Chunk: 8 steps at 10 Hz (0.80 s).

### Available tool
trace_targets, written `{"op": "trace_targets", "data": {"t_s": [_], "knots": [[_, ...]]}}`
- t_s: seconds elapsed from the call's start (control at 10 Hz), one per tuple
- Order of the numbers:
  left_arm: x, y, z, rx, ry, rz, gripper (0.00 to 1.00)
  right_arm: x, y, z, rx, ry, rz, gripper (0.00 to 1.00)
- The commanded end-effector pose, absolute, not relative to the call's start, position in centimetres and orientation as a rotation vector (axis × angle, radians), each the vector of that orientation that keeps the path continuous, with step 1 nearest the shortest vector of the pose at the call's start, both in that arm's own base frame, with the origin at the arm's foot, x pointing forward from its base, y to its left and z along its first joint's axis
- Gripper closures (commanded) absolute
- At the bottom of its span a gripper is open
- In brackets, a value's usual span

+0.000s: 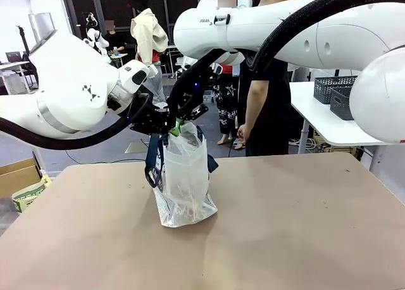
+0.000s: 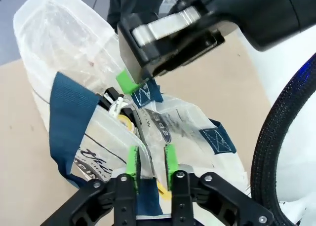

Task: Transfer purchased items from the store into the shopping bag.
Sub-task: Move the Reusable shopping bag to the right side of the table.

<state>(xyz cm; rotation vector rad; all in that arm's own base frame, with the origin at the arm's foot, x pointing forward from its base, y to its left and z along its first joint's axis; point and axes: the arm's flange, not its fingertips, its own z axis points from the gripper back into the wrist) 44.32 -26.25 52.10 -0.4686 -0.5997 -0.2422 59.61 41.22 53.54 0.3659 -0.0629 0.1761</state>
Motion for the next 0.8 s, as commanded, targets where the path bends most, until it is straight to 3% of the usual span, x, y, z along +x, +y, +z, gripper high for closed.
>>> {"op": "trace_targets", "data": {"t_s": [0.0,0.3,0.7], "knots": [[44.32,-26.29,52.37,-0.53,-0.605,-0.199,1.0,60.52,41.46,53.83,0.383,-0.078,0.139,1.0],[45.06,-26.27,52.03,-0.65,-0.618,-0.172,1.0,60.44,41.36,53.83,0.391,-0.07,0.149,1.0],[44.87,-26.11,52.28,-0.689,-0.622,-0.166,0.23,60.41,41.28,53.69,0.387,-0.064,0.156,1.0]]}}
